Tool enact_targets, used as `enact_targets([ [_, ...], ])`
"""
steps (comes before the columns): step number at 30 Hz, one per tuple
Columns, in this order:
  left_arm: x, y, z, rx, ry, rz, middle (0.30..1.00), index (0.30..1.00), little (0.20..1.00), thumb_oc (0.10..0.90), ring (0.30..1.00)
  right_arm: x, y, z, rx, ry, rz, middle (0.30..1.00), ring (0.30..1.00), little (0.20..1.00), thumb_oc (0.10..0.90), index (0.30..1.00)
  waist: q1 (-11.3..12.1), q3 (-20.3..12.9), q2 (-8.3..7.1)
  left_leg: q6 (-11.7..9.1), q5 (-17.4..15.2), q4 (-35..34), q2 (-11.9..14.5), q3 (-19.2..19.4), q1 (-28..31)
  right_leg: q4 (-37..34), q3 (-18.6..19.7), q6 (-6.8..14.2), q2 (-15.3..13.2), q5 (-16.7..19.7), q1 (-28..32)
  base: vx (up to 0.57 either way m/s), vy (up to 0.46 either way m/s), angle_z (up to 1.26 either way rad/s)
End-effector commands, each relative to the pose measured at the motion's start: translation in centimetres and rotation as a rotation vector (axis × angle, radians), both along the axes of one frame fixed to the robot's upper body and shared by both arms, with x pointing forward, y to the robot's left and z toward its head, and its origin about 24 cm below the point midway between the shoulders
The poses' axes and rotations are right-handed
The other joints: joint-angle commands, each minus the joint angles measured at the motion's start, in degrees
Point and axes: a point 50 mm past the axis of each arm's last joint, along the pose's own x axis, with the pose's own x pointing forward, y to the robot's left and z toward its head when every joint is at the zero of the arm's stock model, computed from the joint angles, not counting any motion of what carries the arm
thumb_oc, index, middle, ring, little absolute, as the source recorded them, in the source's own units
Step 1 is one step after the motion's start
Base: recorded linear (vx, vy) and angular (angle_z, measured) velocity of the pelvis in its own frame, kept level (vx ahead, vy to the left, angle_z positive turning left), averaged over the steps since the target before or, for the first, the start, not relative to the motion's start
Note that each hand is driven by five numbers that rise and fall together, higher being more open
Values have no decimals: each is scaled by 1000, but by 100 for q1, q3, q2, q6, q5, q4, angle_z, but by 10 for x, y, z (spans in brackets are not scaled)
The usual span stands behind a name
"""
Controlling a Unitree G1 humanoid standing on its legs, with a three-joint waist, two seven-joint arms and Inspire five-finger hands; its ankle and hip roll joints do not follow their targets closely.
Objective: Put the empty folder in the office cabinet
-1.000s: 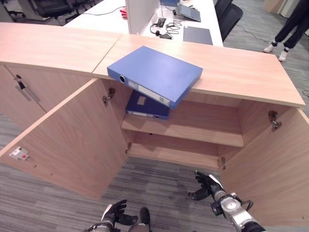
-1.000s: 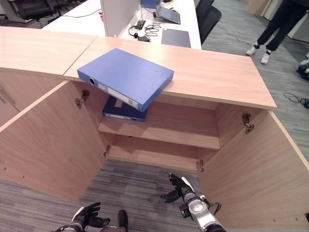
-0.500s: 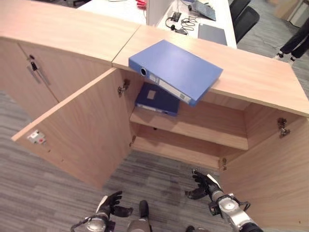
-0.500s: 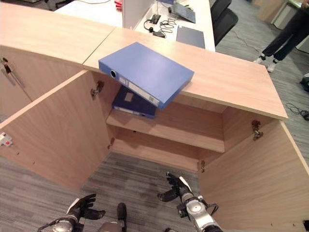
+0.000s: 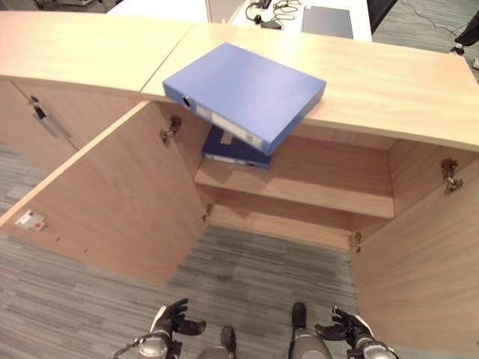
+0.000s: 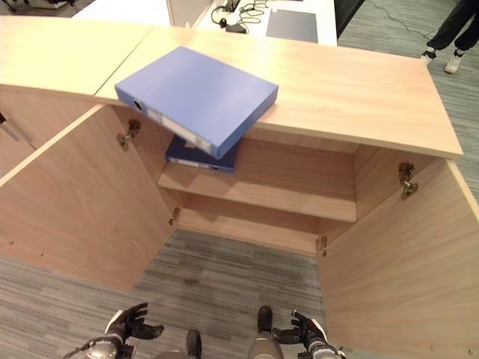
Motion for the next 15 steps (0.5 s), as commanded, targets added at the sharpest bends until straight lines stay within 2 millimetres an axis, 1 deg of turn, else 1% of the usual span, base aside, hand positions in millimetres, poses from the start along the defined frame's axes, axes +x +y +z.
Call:
enact_targets([
  [1,30,6,17,33,-123,-50,900,900,900,800,900,31,-21,22,-52,-129,8,900,900,900,800,900,29,-285,214,-302,-859,300,227,-144,771,732,53,351,-169,-279,-926,136,-190,3],
  [2,31,4,17,24,-124,-53,900,900,900,800,900,31,-26,23,-65,-124,4,900,900,900,800,900,30,-279,275,-411,-702,467,355,-180,686,878,-71,253,-94,-431,-936,125,-186,13],
  [3,32,3,17,21,-123,-53,900,900,900,800,900,32,-28,24,-70,-129,5,900,900,900,800,900,12,-287,296,-477,-620,528,415,-165,652,919,-137,214,-67,-497,-934,124,-186,21],
  [4,32,3,17,21,-123,-53,900,900,900,800,900,32,-28,24,-70,-129,5,900,900,900,800,900,5,-289,300,-481,-619,528,421,-172,646,923,-145,211,-64,-502,-937,154,-198,27],
  [5,34,2,17,16,-127,-50,900,900,900,800,900,32,-32,25,-81,-129,-3,900,900,900,800,900,-19,-314,336,-619,-376,742,555,-126,574,951,-283,106,7,-648,-856,114,-140,18],
  [6,34,1,17,15,-127,-50,900,900,900,800,900,32,-33,26,-82,-129,-3,900,900,900,800,900,-25,-314,341,-624,-378,746,562,-134,570,950,-293,102,11,-651,-852,221,-261,23],
  [7,34,-1,16,12,-121,-52,900,900,900,800,900,34,-36,28,-86,-141,-12,900,900,900,800,900,-41,-331,374,-716,-86,940,628,-118,503,902,-360,10,111,-748,-720,167,-184,29],
  [8,35,-2,16,8,-123,-57,900,900,900,800,900,33,-38,28,-87,-141,-18,900,900,900,800,900,-56,-333,407,-749,35,1015,647,-163,480,861,-379,-43,171,-795,-641,167,-181,33],
  [9,35,-2,16,8,-123,-56,900,900,900,800,900,33,-38,28,-87,-141,-18,900,900,900,800,900,-58,-331,408,-750,35,1015,648,-164,481,860,-381,-43,171,-795,-638,128,-126,26],
  [15,27,-4,11,1,-86,-66,900,900,900,800,900,29,-40,27,-87,-129,-15,900,900,900,800,900,-136,-385,593,-873,756,1265,736,-412,479,855,-320,-278,482,-1131,-386,159,-144,18],
])
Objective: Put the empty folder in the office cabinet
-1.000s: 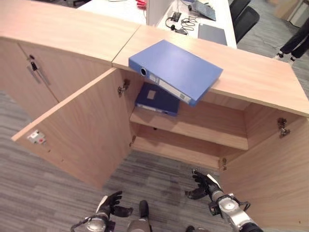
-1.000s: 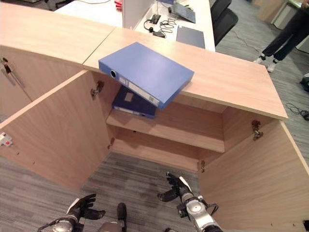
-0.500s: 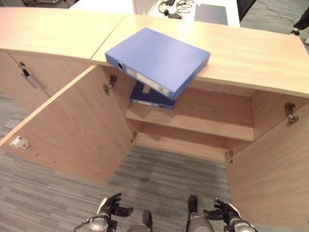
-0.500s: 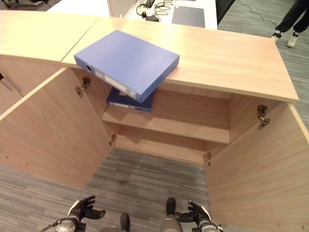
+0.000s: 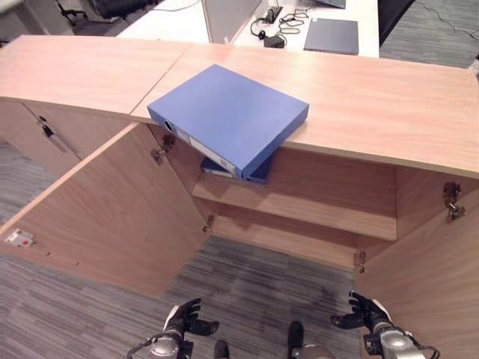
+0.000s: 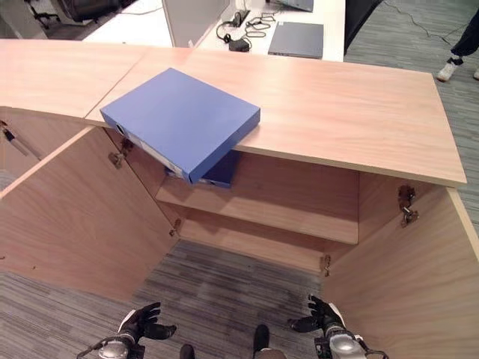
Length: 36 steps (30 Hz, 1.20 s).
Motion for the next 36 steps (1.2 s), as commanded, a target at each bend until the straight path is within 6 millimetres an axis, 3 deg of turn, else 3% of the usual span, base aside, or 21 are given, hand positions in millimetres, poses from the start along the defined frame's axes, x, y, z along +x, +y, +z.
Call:
enact_targets([
  [1,17,12,12,35,-70,-41,900,900,900,800,900,9,-9,10,-4,-72,-20,900,900,900,800,900,15,-36,79,184,308,1278,-34,54,681,851,393,355,-207,-689,-585,141,-133,-4],
  [4,13,12,10,33,-60,-39,900,900,900,800,900,7,-7,9,2,-65,-6,900,900,900,800,900,2,-17,89,171,641,1702,-28,73,573,942,434,243,-113,-855,-504,143,-171,-1],
  [5,12,13,10,33,-57,-39,900,900,900,800,900,5,-6,8,5,-64,5,900,900,900,800,900,9,29,6,175,817,2251,-78,92,356,955,490,165,-121,-941,-411,128,-169,18],
  [10,13,13,10,36,-54,-42,900,900,900,800,900,1,-7,6,0,-42,4,900,900,900,800,900,29,158,-222,235,998,3242,-55,408,-38,912,571,36,-200,-1026,-152,121,-163,0],
  [11,12,14,10,38,-50,-40,900,900,900,800,900,-2,-8,5,-2,-27,-2,900,900,900,800,900,51,201,-317,273,903,3492,-59,525,-197,908,612,5,-233,-1063,-82,102,-128,-18],
  [12,12,14,10,38,-50,-40,900,900,900,800,900,-2,-8,5,-2,-27,-2,900,900,900,800,900,52,203,-316,275,897,3501,-57,526,-200,910,613,6,-231,-1064,-83,135,-90,-3],
  [15,10,12,8,47,-26,-64,900,900,900,800,900,-4,-10,2,-12,-4,-10,900,900,900,800,900,136,220,-365,347,570,3132,147,850,-675,852,628,69,-290,-1153,137,147,9,-19],
  [17,9,12,7,52,-17,-71,900,900,900,800,900,-1,-9,4,-20,-8,7,900,900,900,800,900,230,234,-350,413,225,2654,124,811,-880,811,706,160,-300,-1186,256,203,65,-3],
  [18,9,12,7,52,-17,-71,900,900,900,800,900,-1,-9,3,-20,-7,7,900,900,900,800,900,233,247,-353,416,203,2662,121,818,-859,812,710,166,-305,-1200,277,223,136,5],
  [19,6,11,4,57,1,-84,900,900,900,800,900,3,-6,4,-26,-8,32,900,900,900,800,900,351,258,-322,407,75,1999,12,573,-1046,731,844,264,-300,-1266,446,220,140,-1],
  [21,4,10,3,57,9,-88,900,900,900,800,900,3,-6,3,-30,-2,39,900,900,900,800,900,413,262,-311,403,30,1705,-44,430,-1110,680,923,300,-299,-1300,534,218,126,-7],
  [23,0,9,1,61,25,-82,900,900,900,800,900,8,0,3,-33,-6,74,900,900,900,800,900,613,264,-296,396,38,1126,-207,-150,-1306,596,1177,370,-257,-1337,703,232,111,-30],
  [26,-2,10,0,59,30,-77,900,900,900,800,900,8,7,0,-24,9,102,900,900,900,800,900,644,232,-324,380,-66,968,-272,-338,-1154,563,1334,433,-241,-1360,750,113,57,-55],
  [31,-4,12,0,87,50,-129,900,900,900,800,900,6,19,-4,-7,25,153,900,900,900,800,900,591,73,-333,492,-159,537,-297,-112,-683,527,1456,507,-287,-1269,726,77,127,-31],
  [36,6,14,6,109,7,-153,900,900,900,800,900,3,29,-10,13,47,184,900,900,900,800,900,566,-26,-364,597,-215,230,-342,94,-308,506,1555,613,-324,-1184,679,37,92,-16],
])
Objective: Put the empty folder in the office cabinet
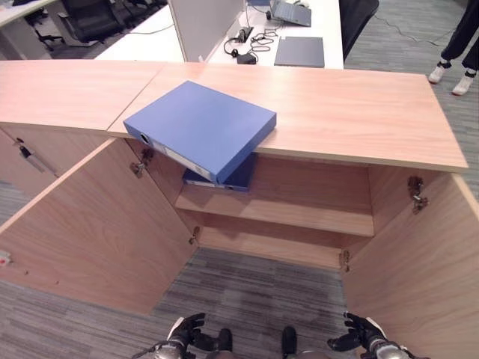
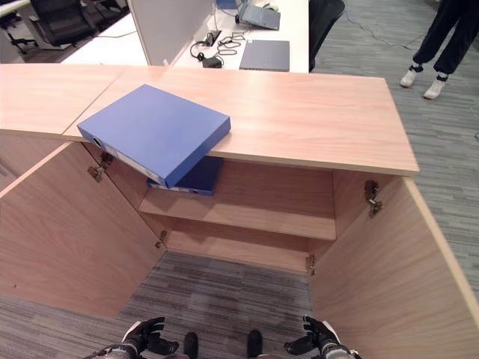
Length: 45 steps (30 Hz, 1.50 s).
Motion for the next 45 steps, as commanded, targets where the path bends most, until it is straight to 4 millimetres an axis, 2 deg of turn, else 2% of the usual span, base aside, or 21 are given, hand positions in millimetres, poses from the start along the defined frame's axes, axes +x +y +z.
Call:
enact_targets([
  [1,26,18,20,72,-133,-65,900,900,900,800,900,31,11,11,4,-106,89,900,900,900,800,900,101,-117,-198,-208,-148,154,147,72,155,588,337,626,-413,-1350,673,40,82,-1],
  [3,33,17,25,73,-168,-72,900,900,900,800,900,30,12,11,10,-107,90,900,900,900,800,900,101,-124,-204,-196,-165,127,133,86,188,587,340,639,-424,-1345,678,22,69,-7],
  [4,49,16,37,78,-254,-93,900,900,900,800,900,29,13,10,14,-106,90,900,900,900,800,900,90,-156,-201,-174,-201,84,115,112,254,593,328,661,-444,-1334,680,13,65,-4],
  [5,49,16,37,79,-254,-93,900,900,900,800,900,28,13,10,14,-106,90,900,900,900,800,900,91,-155,-202,-174,-202,84,115,114,256,592,329,662,-445,-1334,682,15,71,3],
  [6,68,15,56,88,-371,-124,900,900,900,800,900,26,12,10,14,-109,85,900,900,900,800,900,100,-185,-209,-160,-238,50,93,137,305,564,313,696,-471,-1294,692,5,38,2],
  [9,80,15,72,99,-462,-143,900,900,900,800,900,25,11,10,16,-112,82,900,900,900,800,900,109,-199,-222,-152,-261,35,83,155,339,532,296,721,-499,-1268,711,3,16,0],
  [10,92,17,92,106,-566,-148,900,900,900,800,900,21,10,9,14,-109,79,900,900,900,800,900,128,-210,-231,-147,-292,25,70,172,367,498,264,747,-528,-1243,729,0,0,0],
  [12,97,17,101,108,-614,-151,900,900,900,800,900,20,11,9,16,-105,80,900,900,900,800,900,135,-214,-242,-145,-307,19,69,179,386,472,249,762,-546,-1225,744,1,16,-4],
  [14,108,19,125,130,-738,-151,900,900,900,800,900,18,11,8,20,-101,76,900,900,900,800,900,157,-233,-272,-137,-337,10,54,199,418,420,241,791,-575,-1190,775,0,16,-6],
  [15,108,19,125,130,-737,-151,900,900,900,800,900,17,12,8,20,-100,76,900,900,900,800,900,157,-233,-274,-137,-339,10,53,201,420,418,243,791,-576,-1190,778,-21,16,-7],
  [16,115,20,143,171,-838,-124,900,900,900,800,900,14,15,5,31,-95,66,900,900,900,800,900,183,-268,-307,-122,-298,-8,62,222,408,398,240,797,-580,-1129,765,-22,8,-7],
  [18,118,19,151,190,-885,-100,900,900,900,800,900,13,18,4,35,-96,64,900,900,900,800,900,186,-279,-321,-120,-305,-10,57,216,415,399,232,794,-584,-1130,772,-10,4,-2],
  [21,125,16,173,338,-1048,3,900,900,900,800,900,13,29,3,34,-126,55,900,900,900,800,900,204,-314,-422,-114,-333,-16,54,209,446,350,194,791,-594,-1143,842,7,-11,0],
  [26,133,17,197,555,-1183,45,900,900,900,800,900,16,34,5,11,-162,73,900,900,900,800,900,190,-325,-482,-116,-343,-23,56,212,465,323,165,798,-599,-1136,872,3,-6,0],
  [28,139,21,219,769,-1277,-5,900,900,900,800,900,16,37,5,2,-165,93,900,900,900,800,900,179,-347,-496,-129,-362,-27,64,229,483,274,162,816,-603,-1104,881,0,0,0],
  [32,144,31,249,982,-1367,1,900,900,900,800,900,14,41,3,1,-160,113,900,900,900,800,900,181,-368,-494,-144,-375,-27,69,254,488,225,153,832,-609,-1056,880,0,0,0],
  [33,144,31,249,983,-1367,1,900,900,900,800,900,14,42,3,1,-160,113,900,900,900,800,900,179,-366,-496,-144,-375,-27,69,255,488,223,154,832,-609,-1055,881,0,0,0],
  [34,143,36,262,1084,-1411,5,900,900,900,800,900,14,41,3,3,-158,115,900,900,900,800,900,180,-376,-493,-154,-379,-27,70,263,482,198,153,842,-608,-1038,885,0,0,0],
  [39,140,48,286,1269,-1461,5,900,900,900,800,900,10,41,2,14,-149,116,900,900,900,800,900,180,-391,-480,-179,-394,-27,76,287,489,144,128,854,-602,-1017,901,0,0,0],
  [42,138,56,315,1452,-1524,-66,900,900,900,800,900,6,41,0,34,-130,109,900,900,900,800,900,175,-388,-432,-207,-388,-27,90,304,499,132,115,868,-598,-1014,912,0,0,0],
  [45,139,58,330,1541,-1543,-169,900,900,900,800,900,5,38,0,46,-126,110,900,900,900,800,900,160,-383,-380,-225,-385,-27,94,318,505,140,108,882,-592,-1021,909,0,0,0],
])
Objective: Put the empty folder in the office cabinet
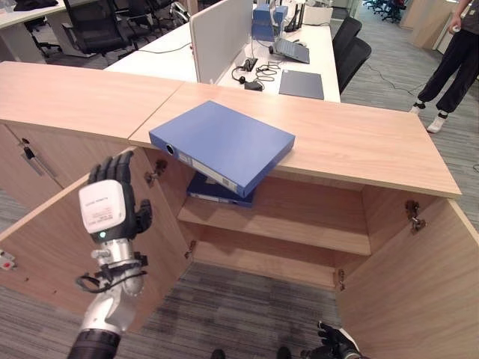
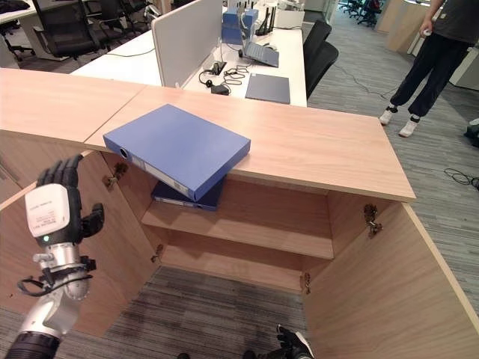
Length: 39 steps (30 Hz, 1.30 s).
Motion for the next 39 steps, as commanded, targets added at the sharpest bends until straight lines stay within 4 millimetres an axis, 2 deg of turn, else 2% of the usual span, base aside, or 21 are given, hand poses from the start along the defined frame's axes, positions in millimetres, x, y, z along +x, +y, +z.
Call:
enact_targets([
  [1,21,-5,87,238,-301,-68,900,900,900,800,900,26,-12,13,-12,-107,43,900,900,900,800,900,2,65,164,-394,-277,-11,293,134,142,158,-26,676,-372,-997,635,0,0,0],
  [2,21,-5,87,240,-301,-69,900,900,900,800,900,26,-11,12,-10,-108,42,900,900,900,800,900,4,67,156,-394,-277,-11,293,134,142,158,-26,675,-372,-997,635,-4,-1,-3],
  [4,24,-5,98,364,-250,-107,900,900,900,800,900,28,-16,14,-9,-117,39,900,900,900,800,900,-26,72,219,-410,-267,-11,305,149,140,166,-27,688,-364,-997,628,0,0,0],
  [10,31,-13,107,455,-171,-196,900,900,900,800,900,31,-22,18,-10,-137,48,900,900,900,800,900,-116,67,285,-430,-249,-11,322,191,136,169,-30,717,-355,-995,607,0,2,-1],
  [18,41,-18,99,424,-103,-243,900,900,900,800,900,35,-26,20,-10,-151,15,900,900,900,800,900,-186,76,319,-434,-246,-11,332,237,147,173,19,722,-341,-990,577,12,-1,-4],
  [19,43,-21,95,429,-66,-265,900,900,900,800,900,34,-27,20,-9,-146,5,900,900,900,800,900,-222,66,323,-438,-327,-11,324,246,190,162,25,733,-350,-1049,612,0,0,0],
  [24,48,-25,85,408,-23,-280,900,900,900,800,900,36,-27,20,-6,-156,-2,900,900,900,800,900,-246,82,330,-426,-267,-11,337,275,186,192,53,726,-339,-999,562,17,-3,-5],
  [25,50,-25,84,413,-8,-281,900,900,900,800,900,37,-28,21,-9,-158,-4,900,900,900,800,900,-264,61,331,-430,-343,-11,333,278,221,177,66,730,-344,-1059,598,-35,1,-6],
  [26,51,-26,84,414,-9,-281,900,900,900,800,900,37,-28,21,-9,-159,-4,900,900,900,800,900,-258,78,335,-423,-272,-11,339,282,193,194,68,724,-336,-1005,562,59,7,-6],
  [27,53,-29,81,413,10,-291,900,900,900,800,900,36,-28,21,-9,-156,-8,900,900,900,800,900,-274,53,333,-428,-352,-11,333,284,232,173,70,729,-343,-1065,603,-31,3,-2],
  [28,53,-29,81,413,10,-292,900,900,900,800,900,37,-28,21,-9,-157,-9,900,900,900,800,900,-270,69,337,-422,-282,-11,339,286,205,192,71,723,-335,-1012,567,61,10,0],
  [29,55,-30,80,415,20,-293,900,900,900,800,900,37,-28,21,-11,-156,-10,900,900,900,800,900,-294,50,333,-427,-358,-11,337,295,244,175,71,730,-344,-1066,608,-34,4,0],
  [35,61,-36,82,451,31,-307,900,900,900,800,900,36,-28,20,-7,-151,-7,900,900,900,800,900,-319,52,318,-412,-302,-11,345,305,238,186,73,725,-325,-1018,585,19,1,0],
  [39,66,-42,93,512,18,-317,900,900,900,800,900,33,-28,18,-7,-128,1,900,900,900,800,900,-339,22,311,-420,-373,-11,343,316,274,165,81,737,-331,-1074,629,2,-1,0],
])
